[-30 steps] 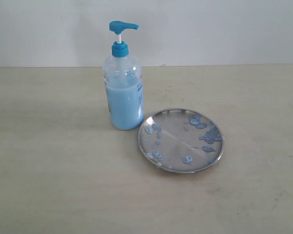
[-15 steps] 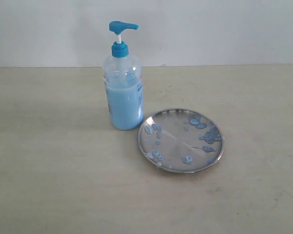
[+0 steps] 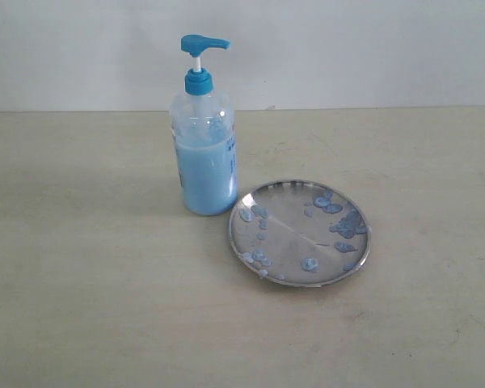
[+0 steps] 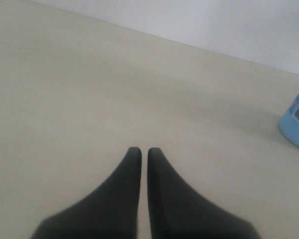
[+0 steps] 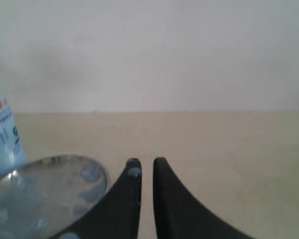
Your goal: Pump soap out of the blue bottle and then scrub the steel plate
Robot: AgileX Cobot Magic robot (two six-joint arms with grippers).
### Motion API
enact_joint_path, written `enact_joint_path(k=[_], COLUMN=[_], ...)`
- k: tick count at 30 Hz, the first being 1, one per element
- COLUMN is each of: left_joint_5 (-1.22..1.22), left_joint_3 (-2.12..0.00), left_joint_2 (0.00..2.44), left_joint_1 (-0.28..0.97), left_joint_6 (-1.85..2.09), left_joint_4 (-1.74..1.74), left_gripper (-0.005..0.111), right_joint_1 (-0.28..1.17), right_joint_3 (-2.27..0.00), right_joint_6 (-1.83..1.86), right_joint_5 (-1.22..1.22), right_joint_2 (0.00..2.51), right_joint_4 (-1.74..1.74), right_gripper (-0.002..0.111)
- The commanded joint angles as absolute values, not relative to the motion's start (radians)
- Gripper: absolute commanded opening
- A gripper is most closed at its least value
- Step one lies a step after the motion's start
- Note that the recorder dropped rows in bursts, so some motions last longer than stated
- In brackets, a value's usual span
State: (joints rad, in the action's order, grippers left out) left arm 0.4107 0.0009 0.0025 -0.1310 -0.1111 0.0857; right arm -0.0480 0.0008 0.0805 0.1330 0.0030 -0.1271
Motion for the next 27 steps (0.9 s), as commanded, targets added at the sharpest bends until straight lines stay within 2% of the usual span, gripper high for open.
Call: enact_joint_path(k=[1,7,27], left_joint_5=[0.409,0.409,0.409], left_joint_3=[0.000,0.000,0.000], left_joint_2=[0.000,0.000,0.000], left_joint_1=[-0.129,-0.129,-0.129], left_joint_6=[-0.115,-0.115,-0.115], left_joint_4=[0.089,0.089,0.089], left_gripper=[0.004,0.004,0.004], right_joint_1=[-0.048,-0.048,-0.049], right_joint_3=[0.000,0.000,0.000], right_joint_6=[0.074,0.194,0.185], right_joint_5=[0.353,0.349,0.346], right_joint_2=[0.000,0.000,0.000], right_joint_4=[-0.133,-0.126,-0.128], right_gripper=[0.000,0.000,0.000])
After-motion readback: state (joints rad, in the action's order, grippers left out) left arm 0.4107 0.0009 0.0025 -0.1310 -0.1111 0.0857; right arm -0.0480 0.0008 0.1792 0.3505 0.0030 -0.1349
